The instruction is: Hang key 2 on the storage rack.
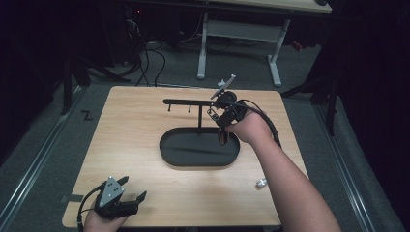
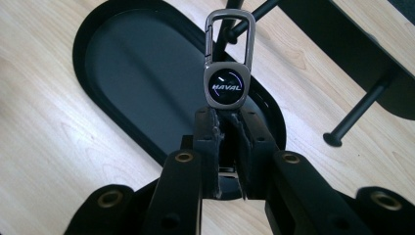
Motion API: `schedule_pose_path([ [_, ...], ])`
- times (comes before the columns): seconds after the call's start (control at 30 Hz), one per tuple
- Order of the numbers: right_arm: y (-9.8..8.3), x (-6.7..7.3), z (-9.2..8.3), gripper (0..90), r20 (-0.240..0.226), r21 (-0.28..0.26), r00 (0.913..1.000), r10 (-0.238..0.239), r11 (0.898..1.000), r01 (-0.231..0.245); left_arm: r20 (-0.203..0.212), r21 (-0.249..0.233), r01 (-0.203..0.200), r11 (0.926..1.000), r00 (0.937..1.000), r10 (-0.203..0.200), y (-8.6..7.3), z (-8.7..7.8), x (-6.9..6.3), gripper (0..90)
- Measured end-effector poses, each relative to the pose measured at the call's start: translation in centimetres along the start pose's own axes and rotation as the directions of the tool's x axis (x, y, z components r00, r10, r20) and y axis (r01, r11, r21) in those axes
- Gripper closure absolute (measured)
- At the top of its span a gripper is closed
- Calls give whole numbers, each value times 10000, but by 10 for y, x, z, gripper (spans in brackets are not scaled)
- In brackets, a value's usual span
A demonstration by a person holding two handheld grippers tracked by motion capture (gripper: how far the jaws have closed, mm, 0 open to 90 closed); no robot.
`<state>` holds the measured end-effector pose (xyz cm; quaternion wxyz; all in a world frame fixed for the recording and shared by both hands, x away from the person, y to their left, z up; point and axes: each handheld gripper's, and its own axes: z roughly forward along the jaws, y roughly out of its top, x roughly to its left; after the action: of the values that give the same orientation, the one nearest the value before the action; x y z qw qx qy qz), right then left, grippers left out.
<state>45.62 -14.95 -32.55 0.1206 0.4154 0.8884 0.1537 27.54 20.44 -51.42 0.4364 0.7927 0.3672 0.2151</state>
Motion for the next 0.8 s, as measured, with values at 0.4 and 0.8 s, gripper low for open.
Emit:
schedule_pose_path([
  [0.4,5,-3,9,804,104,106,9999,-39,9999,38,36,34,-27,10000,10000,27,0,-1,0,181],
  [0.8,10,0,28,800,484,150,9988,82,9998,-90,54,30,-84,10000,10000,84,0,0,0,181],
])
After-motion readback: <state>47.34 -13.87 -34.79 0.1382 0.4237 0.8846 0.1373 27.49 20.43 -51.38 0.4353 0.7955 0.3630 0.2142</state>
